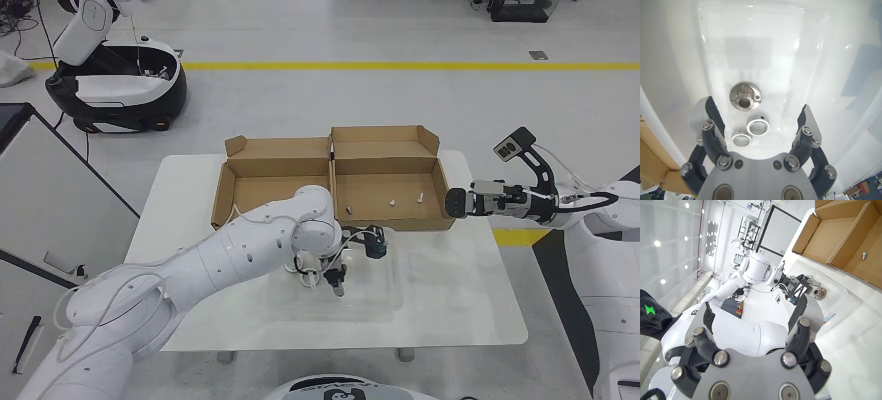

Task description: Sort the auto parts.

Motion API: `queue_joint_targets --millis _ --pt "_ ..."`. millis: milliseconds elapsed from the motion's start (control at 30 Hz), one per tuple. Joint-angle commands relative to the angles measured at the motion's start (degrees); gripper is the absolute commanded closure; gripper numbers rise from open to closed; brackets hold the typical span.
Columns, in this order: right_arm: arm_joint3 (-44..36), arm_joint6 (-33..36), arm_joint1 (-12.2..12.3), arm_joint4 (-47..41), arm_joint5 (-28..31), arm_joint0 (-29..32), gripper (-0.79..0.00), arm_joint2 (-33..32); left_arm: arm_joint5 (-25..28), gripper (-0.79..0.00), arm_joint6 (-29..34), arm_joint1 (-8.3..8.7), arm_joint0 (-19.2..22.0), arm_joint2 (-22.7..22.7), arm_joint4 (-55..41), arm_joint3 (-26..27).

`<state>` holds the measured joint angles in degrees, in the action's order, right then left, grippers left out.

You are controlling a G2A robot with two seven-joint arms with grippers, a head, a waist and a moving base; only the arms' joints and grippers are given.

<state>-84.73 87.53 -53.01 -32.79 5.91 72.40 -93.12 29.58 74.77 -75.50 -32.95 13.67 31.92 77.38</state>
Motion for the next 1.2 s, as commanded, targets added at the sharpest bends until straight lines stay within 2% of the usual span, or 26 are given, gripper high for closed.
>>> queue_joint_targets --millis 0,67,133,233,333,433,633,767,1167 --pt "0.0 0.0 0.0 0.0 0.0 0.0 -0.785 0.0 -0.37 -0.785 0.3 -0.17 0.04 -0.31 0.53 -0.09" --pt "0.0 0.0 0.0 0.0 0.0 0.0 -0.785 0.0 -0.45 -0.785 0.37 -0.41 0.04 -0.59 1.02 -0.41" --pt "0.0 0.0 0.0 0.0 0.0 0.0 -0.785 0.0 -0.28 -0.708 0.15 -0.61 0.02 -0.59 1.19 -0.75" --pt "0.0 0.0 0.0 0.0 0.0 0.0 -0.785 0.0 -0.2 -0.671 -0.55 -0.8 -0.01 -0.45 1.96 -0.81" --pt "0.0 0.0 0.0 0.0 0.0 0.0 -0.785 0.0 -0.91 -0.554 -0.38 -0.89 -0.13 -0.51 3.36 -0.51" --pt "0.0 0.0 0.0 0.0 0.0 0.0 -0.785 0.0 -1.35 -0.496 -0.1 -0.9 -0.23 -0.33 4.04 -0.49" --pt "0.0 0.0 0.0 0.0 0.0 0.0 -0.785 0.0 -1.82 -0.477 -0.77 -0.88 -0.79 0.21 4.85 -0.78" --pt "0.0 0.0 0.0 0.0 0.0 0.0 -0.785 0.0 -2.1 -0.388 -1.41 -0.96 -1.27 0.31 5.95 -0.83" --pt "0.0 0.0 0.0 0.0 0.0 0.0 -0.785 0.0 -2.1 -0.357 -1.32 -1.85 -1.79 0.36 7.46 -1.66"
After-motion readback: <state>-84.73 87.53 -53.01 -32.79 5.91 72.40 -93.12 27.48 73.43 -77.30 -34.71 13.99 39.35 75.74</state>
